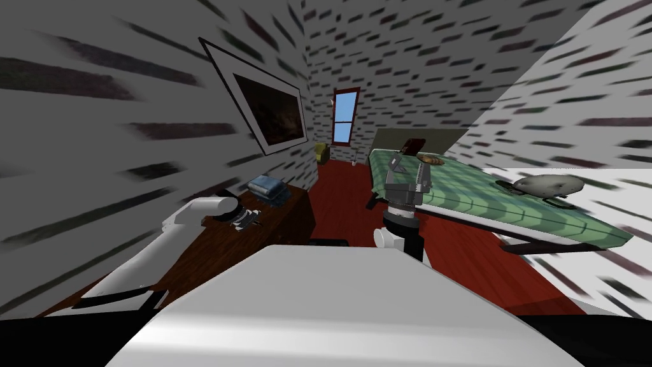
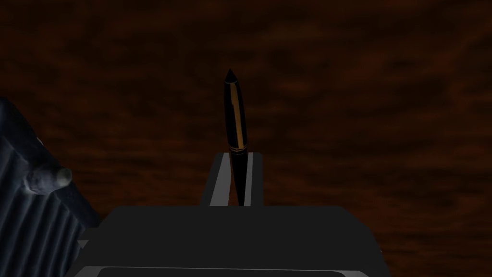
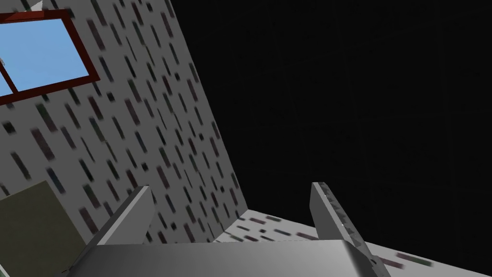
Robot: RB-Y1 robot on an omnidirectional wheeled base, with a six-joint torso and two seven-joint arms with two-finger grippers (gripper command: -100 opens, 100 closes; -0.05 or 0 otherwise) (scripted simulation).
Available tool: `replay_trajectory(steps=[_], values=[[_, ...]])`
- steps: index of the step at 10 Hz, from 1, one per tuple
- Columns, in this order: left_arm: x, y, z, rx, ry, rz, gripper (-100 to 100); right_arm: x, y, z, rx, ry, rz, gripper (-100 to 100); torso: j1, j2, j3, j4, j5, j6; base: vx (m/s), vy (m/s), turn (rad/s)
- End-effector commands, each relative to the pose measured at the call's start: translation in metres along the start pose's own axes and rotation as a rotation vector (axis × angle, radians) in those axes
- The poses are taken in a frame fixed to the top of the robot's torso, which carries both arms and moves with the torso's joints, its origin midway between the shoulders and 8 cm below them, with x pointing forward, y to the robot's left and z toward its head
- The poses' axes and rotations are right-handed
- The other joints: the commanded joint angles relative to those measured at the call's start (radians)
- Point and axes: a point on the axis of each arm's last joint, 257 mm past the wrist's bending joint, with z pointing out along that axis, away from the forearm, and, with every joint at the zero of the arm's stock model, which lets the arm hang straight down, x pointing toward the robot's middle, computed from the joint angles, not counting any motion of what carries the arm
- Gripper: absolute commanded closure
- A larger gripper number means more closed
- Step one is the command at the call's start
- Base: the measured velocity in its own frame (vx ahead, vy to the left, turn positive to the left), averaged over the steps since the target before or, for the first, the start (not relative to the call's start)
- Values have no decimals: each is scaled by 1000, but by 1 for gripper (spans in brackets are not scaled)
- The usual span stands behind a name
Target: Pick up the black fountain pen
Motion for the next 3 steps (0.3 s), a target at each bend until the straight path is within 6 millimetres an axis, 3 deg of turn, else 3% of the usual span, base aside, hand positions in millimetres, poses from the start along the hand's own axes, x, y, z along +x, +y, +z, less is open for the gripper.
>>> replay_trajectory(steps=[1,2,3], values=[[1,-1,-10,-3,1,6,100,0,0,0,0,0,0,0,0,0,0,0,0,0,25,-15,71],[1,-1,-6,-1,0,4,100,0,0,0,0,0,0,0,-1,-1,0,0,0,1,11,-8,10],[1,-1,-7,-2,1,4,0,0,0,0,0,0,0,0,0,0,0,0,1,1,0,0,0]])
